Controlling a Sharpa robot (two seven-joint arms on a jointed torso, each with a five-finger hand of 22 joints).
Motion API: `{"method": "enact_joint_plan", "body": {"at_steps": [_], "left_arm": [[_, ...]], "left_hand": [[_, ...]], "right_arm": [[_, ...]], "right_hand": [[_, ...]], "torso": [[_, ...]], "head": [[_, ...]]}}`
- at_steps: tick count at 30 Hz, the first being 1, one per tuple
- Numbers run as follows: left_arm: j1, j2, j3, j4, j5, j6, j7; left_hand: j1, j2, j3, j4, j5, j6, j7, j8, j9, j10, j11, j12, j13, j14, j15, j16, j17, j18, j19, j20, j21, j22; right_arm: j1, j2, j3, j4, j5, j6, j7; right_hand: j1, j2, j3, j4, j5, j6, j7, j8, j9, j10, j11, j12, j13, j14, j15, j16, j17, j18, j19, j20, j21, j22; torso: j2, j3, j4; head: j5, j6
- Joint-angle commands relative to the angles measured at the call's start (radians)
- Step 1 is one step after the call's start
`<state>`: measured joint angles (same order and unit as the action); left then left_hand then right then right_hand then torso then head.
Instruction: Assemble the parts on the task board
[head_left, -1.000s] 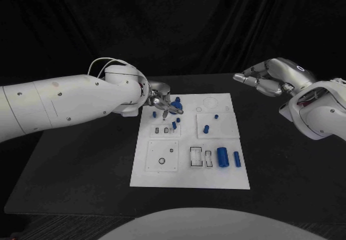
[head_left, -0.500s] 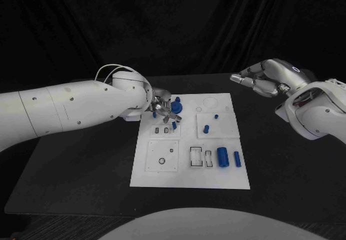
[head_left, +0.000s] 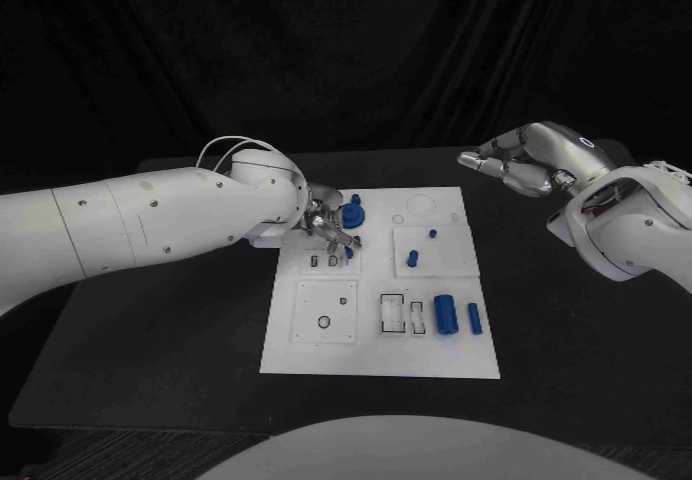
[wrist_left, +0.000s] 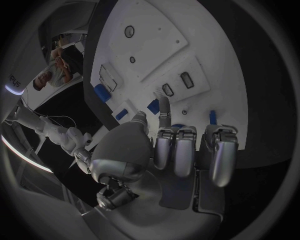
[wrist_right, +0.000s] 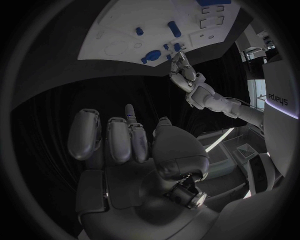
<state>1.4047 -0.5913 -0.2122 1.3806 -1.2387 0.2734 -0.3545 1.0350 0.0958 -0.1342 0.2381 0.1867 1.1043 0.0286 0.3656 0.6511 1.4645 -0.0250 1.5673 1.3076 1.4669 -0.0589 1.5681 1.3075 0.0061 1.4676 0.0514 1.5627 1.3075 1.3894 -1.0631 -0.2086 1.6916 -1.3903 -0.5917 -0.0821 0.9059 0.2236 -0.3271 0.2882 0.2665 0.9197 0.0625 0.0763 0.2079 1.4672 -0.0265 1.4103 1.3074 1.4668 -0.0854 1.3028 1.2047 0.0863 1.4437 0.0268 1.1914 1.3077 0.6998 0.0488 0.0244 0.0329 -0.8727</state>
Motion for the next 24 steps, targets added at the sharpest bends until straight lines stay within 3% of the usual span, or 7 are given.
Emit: {"method": "enact_joint_plan", "body": {"at_steps": [1,9,19,24], "left_arm": [[-0.004,0.005,0.001,-0.005,-0.008,0.027,0.004],[-0.008,0.020,0.001,-0.022,-0.008,0.044,0.004],[-0.011,0.038,0.001,-0.040,-0.008,0.041,0.007],[-0.012,0.043,0.001,-0.048,-0.008,0.043,0.008]], "left_hand": [[0.011,0.001,0.006,-0.002,0.008,0.004,-0.001,-0.009,0.001,0.106,-0.007,0.004,0.263,0.104,-0.009,0.003,0.263,0.002,0.075,-0.005,-0.007,0.243],[0.017,0.004,0.018,-0.007,0.027,0.004,0.000,-0.028,0.001,0.106,-0.005,0.004,0.263,0.104,-0.008,0.003,0.263,0.005,0.063,-0.004,-0.014,0.234],[0.016,0.006,0.024,-0.006,0.036,0.005,0.002,-0.039,0.000,0.106,-0.004,0.004,0.263,0.104,-0.007,0.003,0.263,0.006,0.061,-0.004,-0.016,0.233],[0.017,0.007,0.032,-0.007,0.056,0.008,0.002,-0.050,0.000,0.106,-0.003,0.004,0.263,0.104,-0.006,0.003,0.263,0.006,0.060,-0.003,-0.017,0.232]], "right_arm": [[-0.003,0.000,0.001,-0.001,0.003,-0.007,0.002],[-0.004,0.002,0.001,-0.003,0.003,-0.004,0.005],[-0.007,0.007,0.001,-0.007,0.003,0.002,0.008],[-0.008,0.008,0.001,-0.009,0.003,0.006,0.008]], "right_hand": [[0.010,-0.002,-0.007,0.001,0.006,-0.005,0.005,-0.004,0.001,0.000,0.002,-0.004,0.121,0.048,-0.001,-0.002,-0.001,-0.011,0.002,0.000,-0.005,0.117],[0.017,0.002,-0.007,0.001,0.008,-0.005,0.006,-0.004,0.001,-0.005,0.002,-0.012,0.114,0.047,-0.001,-0.001,0.000,-0.009,-0.001,-0.001,-0.015,0.114],[0.018,0.004,-0.007,0.001,0.008,-0.004,0.006,-0.004,0.001,-0.006,0.002,-0.013,0.113,0.047,-0.001,-0.001,0.000,-0.008,-0.002,-0.001,-0.017,0.114],[0.020,0.007,-0.007,0.001,0.008,-0.004,0.006,-0.003,0.001,-0.006,0.002,-0.013,0.113,0.047,-0.001,0.002,0.003,-0.008,-0.002,-0.001,-0.016,0.115]], "torso": [[0.000,0.0002,-0.0002],[0.000,0.0003,0.0006],[0.000,0.0025,-0.0016],[0.000,0.0023,-0.0017]], "head": [[-0.003,0.000],[-0.008,0.000],[-0.005,0.000],[-0.005,0.000]]}}
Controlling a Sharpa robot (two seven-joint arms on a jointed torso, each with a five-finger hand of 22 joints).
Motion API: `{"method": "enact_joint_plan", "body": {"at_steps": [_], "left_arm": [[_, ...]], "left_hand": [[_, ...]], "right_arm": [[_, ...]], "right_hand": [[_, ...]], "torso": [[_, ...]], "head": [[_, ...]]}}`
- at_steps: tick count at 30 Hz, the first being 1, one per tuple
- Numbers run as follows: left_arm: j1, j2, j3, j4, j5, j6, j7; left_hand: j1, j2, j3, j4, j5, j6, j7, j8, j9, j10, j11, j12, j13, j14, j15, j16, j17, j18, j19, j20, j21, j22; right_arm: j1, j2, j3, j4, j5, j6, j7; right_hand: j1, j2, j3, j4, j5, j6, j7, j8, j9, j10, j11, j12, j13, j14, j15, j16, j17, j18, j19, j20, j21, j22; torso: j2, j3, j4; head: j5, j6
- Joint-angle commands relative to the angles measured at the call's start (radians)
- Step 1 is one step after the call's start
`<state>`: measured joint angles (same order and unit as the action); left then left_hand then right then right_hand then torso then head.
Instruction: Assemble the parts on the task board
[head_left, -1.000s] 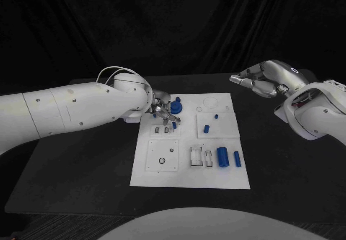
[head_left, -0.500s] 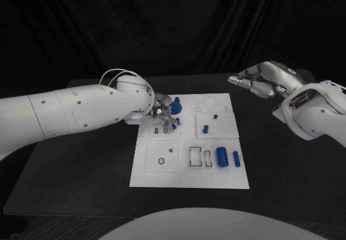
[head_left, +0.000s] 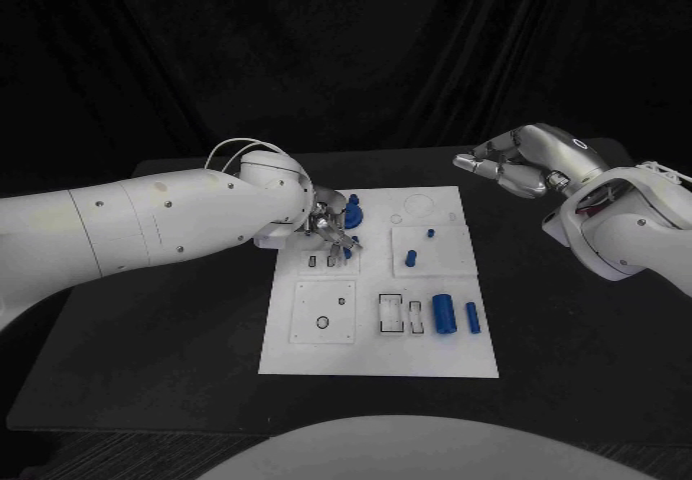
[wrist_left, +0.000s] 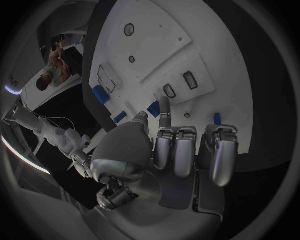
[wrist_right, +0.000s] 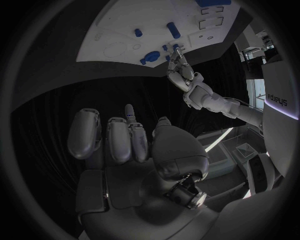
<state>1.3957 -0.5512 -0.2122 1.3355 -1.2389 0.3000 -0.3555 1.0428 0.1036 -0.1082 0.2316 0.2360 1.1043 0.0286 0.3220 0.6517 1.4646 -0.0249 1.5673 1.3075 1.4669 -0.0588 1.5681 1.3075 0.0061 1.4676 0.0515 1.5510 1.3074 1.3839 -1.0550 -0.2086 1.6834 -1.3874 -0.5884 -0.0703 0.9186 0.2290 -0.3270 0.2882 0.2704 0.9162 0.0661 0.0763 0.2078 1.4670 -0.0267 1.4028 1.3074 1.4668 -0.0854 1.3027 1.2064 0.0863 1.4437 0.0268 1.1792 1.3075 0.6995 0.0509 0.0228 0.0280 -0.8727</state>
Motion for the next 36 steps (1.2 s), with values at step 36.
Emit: {"method": "enact_joint_plan", "body": {"at_steps": [36], "left_arm": [[-0.003,0.027,0.001,-0.024,-0.008,0.050,0.015]], "left_hand": [[0.033,-0.019,0.052,-0.028,0.023,0.027,-0.001,-0.047,0.009,0.106,-0.005,0.004,0.263,0.104,-0.008,0.003,0.263,0.009,0.052,-0.003,-0.013,0.227]], "right_arm": [[-0.009,0.009,0.001,-0.010,0.039,0.017,0.009]], "right_hand": [[0.012,0.019,-0.013,0.005,-0.004,0.010,0.008,0.001,0.004,-0.002,0.006,-0.002,0.117,0.050,0.001,0.018,0.020,-0.009,-0.001,0.000,-0.001,0.121]], "torso": [[0.000,0.0002,0.0005]], "head": [[-0.005,0.000]]}}
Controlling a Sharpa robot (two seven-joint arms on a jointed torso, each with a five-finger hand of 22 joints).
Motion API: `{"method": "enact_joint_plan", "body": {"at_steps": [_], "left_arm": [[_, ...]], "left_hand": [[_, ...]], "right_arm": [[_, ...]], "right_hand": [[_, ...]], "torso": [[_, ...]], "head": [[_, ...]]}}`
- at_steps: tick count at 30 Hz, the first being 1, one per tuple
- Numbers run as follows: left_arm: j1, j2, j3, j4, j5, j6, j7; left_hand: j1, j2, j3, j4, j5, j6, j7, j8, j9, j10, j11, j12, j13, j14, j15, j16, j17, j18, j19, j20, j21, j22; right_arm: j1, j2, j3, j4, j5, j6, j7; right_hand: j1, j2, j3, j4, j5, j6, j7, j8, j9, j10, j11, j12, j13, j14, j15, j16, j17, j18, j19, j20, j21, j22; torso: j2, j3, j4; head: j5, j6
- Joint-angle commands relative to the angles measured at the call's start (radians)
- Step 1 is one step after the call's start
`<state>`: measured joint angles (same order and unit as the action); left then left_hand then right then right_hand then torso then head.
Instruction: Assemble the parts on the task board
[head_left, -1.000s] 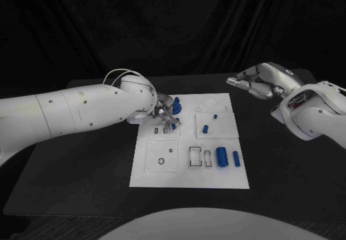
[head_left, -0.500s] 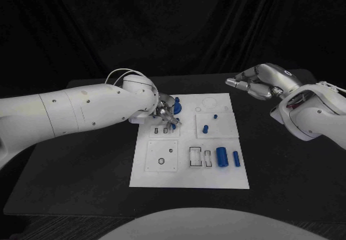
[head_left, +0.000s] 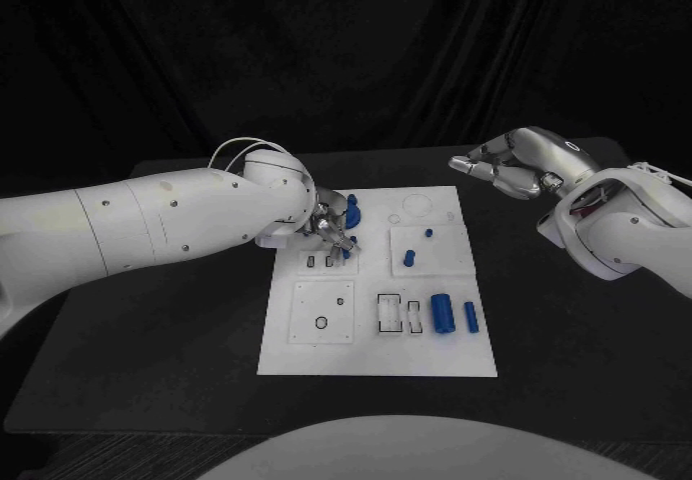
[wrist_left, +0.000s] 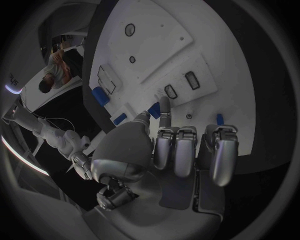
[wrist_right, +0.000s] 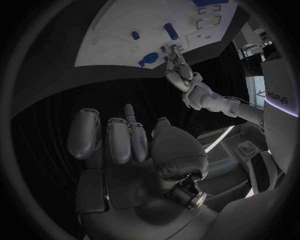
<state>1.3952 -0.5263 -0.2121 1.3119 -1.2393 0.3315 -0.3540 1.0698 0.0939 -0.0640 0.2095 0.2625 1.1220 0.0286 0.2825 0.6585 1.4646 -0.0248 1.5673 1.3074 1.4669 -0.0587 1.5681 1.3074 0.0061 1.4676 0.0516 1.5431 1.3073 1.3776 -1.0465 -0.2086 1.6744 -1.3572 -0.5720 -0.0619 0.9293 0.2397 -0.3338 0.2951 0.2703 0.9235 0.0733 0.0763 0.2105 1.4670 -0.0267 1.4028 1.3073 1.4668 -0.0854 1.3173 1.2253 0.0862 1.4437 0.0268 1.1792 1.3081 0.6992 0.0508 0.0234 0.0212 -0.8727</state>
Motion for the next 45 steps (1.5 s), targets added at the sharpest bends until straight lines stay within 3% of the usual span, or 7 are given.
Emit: {"method": "enact_joint_plan", "body": {"at_steps": [1,16,23,33,45], "left_arm": [[-0.003,0.002,0.001,0.000,-0.008,0.019,0.015],[-0.003,0.000,0.001,0.000,-0.008,0.016,0.025],[-0.003,-0.003,0.001,0.002,-0.008,0.010,0.028],[-0.003,-0.008,0.001,0.005,-0.008,0.009,0.028],[-0.003,-0.015,0.001,0.008,-0.008,0.004,0.029]], "left_hand": [[0.009,-0.010,0.010,-0.008,-0.001,0.010,-0.001,-0.009,0.004,0.106,-0.005,0.004,0.263,0.104,-0.008,0.003,0.263,0.009,0.052,-0.003,-0.005,0.227],[0.041,-0.019,0.039,-0.036,0.013,0.017,-0.005,-0.021,0.013,0.106,-0.009,0.004,0.263,0.104,-0.012,0.003,0.263,0.008,0.054,-0.006,-0.005,0.229],[0.060,-0.023,0.067,-0.055,0.045,0.017,-0.007,-0.034,0.018,0.106,-0.011,0.004,0.263,0.104,-0.013,0.003,0.263,0.009,0.051,-0.008,-0.008,0.227],[0.068,-0.031,0.078,-0.065,0.048,0.021,-0.009,-0.035,0.023,0.106,-0.012,0.004,0.263,0.104,-0.014,0.003,0.263,0.009,0.051,-0.009,-0.009,0.227],[0.103,-0.060,0.152,-0.107,0.139,0.022,-0.018,-0.029,0.075,0.106,-0.022,0.004,0.263,0.104,-0.023,0.003,0.263,0.008,0.056,-0.017,-0.007,0.231]], "right_arm": [[-0.003,0.001,0.001,-0.002,0.009,0.001,0.001],[-0.010,0.006,0.001,-0.011,0.009,0.010,0.006],[-0.012,0.009,0.001,-0.014,0.010,0.011,0.011],[-0.012,0.009,0.001,-0.017,0.044,0.012,0.025],[-0.013,0.015,0.001,-0.024,0.049,0.021,0.035]], "right_hand": [[0.002,0.009,-0.006,-0.002,-0.003,0.002,0.001,0.001,0.001,-0.002,0.006,-0.002,0.117,0.050,0.001,0.003,0.001,-0.009,-0.001,0.000,-0.001,0.120],[-0.012,0.018,-0.018,-0.002,-0.017,0.004,0.002,0.001,0.002,0.000,0.007,0.001,0.119,0.049,0.002,0.003,0.000,-0.009,-0.001,0.001,-0.001,0.123],[-0.016,0.024,-0.021,-0.002,-0.025,0.005,0.003,0.001,0.002,0.000,0.007,0.001,0.119,0.048,0.002,0.003,-0.001,-0.009,-0.002,0.002,-0.003,0.124],[-0.031,0.039,-0.035,-0.002,-0.049,0.008,0.005,0.002,0.003,0.000,0.008,0.000,0.117,0.047,0.003,0.002,-0.003,-0.007,-0.005,0.003,-0.010,0.125],[-0.032,0.041,-0.035,-0.003,-0.052,0.008,0.006,0.002,0.003,-0.002,0.009,-0.004,0.114,0.046,0.004,-0.001,-0.006,-0.005,-0.008,0.003,-0.019,0.122]], "torso": [[0.000,0.0003,0.0000],[0.000,-0.0002,-0.0004],[0.000,0.0005,0.0001],[0.000,0.0004,-0.0004],[0.000,0.0001,-0.0001]], "head": [[0.001,0.000],[0.001,0.000],[0.002,0.000],[0.001,0.000],[0.002,0.000]]}}
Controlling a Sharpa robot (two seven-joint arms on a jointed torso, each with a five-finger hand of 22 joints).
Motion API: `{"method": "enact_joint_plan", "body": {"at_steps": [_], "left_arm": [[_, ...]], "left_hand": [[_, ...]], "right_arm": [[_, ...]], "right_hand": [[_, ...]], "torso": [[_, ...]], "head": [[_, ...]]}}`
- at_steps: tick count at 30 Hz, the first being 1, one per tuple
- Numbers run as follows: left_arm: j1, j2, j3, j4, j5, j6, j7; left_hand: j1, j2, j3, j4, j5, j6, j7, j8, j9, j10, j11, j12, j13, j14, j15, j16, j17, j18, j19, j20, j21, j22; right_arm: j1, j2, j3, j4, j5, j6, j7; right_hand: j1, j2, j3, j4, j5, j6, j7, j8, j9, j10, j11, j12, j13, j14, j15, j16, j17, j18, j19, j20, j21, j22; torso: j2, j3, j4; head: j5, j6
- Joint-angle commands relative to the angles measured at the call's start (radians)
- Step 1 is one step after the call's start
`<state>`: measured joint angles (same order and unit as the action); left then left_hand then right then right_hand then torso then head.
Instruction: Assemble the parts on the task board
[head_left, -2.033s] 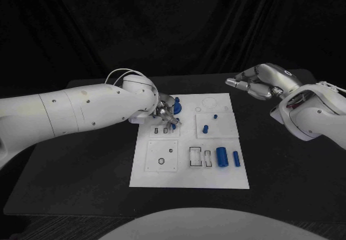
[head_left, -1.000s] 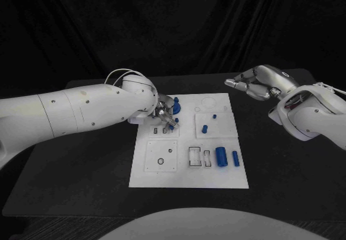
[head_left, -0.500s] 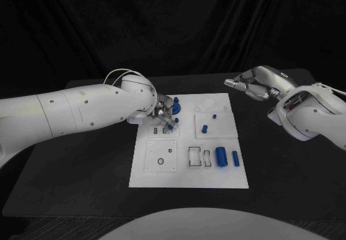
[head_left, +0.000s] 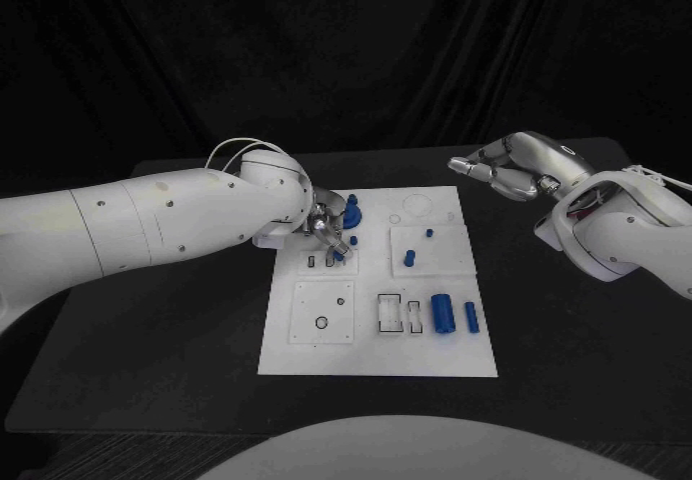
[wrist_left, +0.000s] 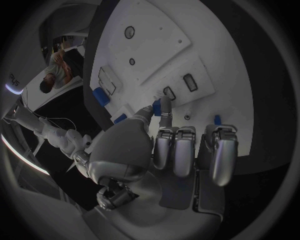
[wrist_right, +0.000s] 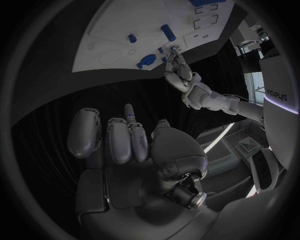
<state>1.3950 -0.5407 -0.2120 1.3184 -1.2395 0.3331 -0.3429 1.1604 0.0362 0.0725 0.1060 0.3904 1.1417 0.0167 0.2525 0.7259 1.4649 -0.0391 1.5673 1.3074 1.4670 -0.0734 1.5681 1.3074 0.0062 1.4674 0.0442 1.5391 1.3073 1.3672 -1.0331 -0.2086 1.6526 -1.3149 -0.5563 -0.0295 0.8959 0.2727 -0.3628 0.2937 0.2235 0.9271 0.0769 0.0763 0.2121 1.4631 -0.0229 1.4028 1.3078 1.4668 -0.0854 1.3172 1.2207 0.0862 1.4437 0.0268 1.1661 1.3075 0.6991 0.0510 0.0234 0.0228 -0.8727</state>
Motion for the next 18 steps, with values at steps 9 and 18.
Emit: {"method": "enact_joint_plan", "body": {"at_steps": [9,18], "left_arm": [[-0.003,-0.010,0.001,0.008,-0.007,-0.026,0.020],[-0.002,-0.060,0.001,0.049,-0.007,-0.105,0.010]], "left_hand": [[0.039,-0.034,0.120,-0.053,0.088,-0.009,-0.006,-0.004,0.043,0.106,-0.008,0.004,0.263,0.104,-0.011,0.003,0.263,0.008,0.058,-0.014,-0.004,0.233],[0.012,-0.058,0.188,-0.064,0.103,-0.014,-0.002,-0.013,0.062,0.106,-0.007,0.004,0.263,0.104,-0.010,0.003,0.263,0.008,0.057,-0.013,-0.005,0.233]], "right_arm": [[-0.003,0.007,0.001,-0.008,0.006,0.014,0.006],[-0.003,0.003,0.001,-0.006,0.006,0.020,0.001]], "right_hand": [[0.001,0.010,-0.006,-0.002,-0.005,0.004,0.002,0.001,0.001,0.001,0.005,-0.005,0.113,0.046,0.004,-0.001,-0.002,-0.005,-0.009,0.003,-0.010,0.122],[0.002,0.011,-0.006,-0.002,-0.005,0.004,0.003,0.001,0.001,0.000,0.006,-0.006,0.111,0.046,0.004,-0.002,-0.003,-0.004,-0.010,0.003,-0.012,0.121]], "torso": [[0.000,0.0002,0.0000],[0.000,0.0000,-0.0001]], "head": [[0.002,0.000],[0.004,0.000]]}}
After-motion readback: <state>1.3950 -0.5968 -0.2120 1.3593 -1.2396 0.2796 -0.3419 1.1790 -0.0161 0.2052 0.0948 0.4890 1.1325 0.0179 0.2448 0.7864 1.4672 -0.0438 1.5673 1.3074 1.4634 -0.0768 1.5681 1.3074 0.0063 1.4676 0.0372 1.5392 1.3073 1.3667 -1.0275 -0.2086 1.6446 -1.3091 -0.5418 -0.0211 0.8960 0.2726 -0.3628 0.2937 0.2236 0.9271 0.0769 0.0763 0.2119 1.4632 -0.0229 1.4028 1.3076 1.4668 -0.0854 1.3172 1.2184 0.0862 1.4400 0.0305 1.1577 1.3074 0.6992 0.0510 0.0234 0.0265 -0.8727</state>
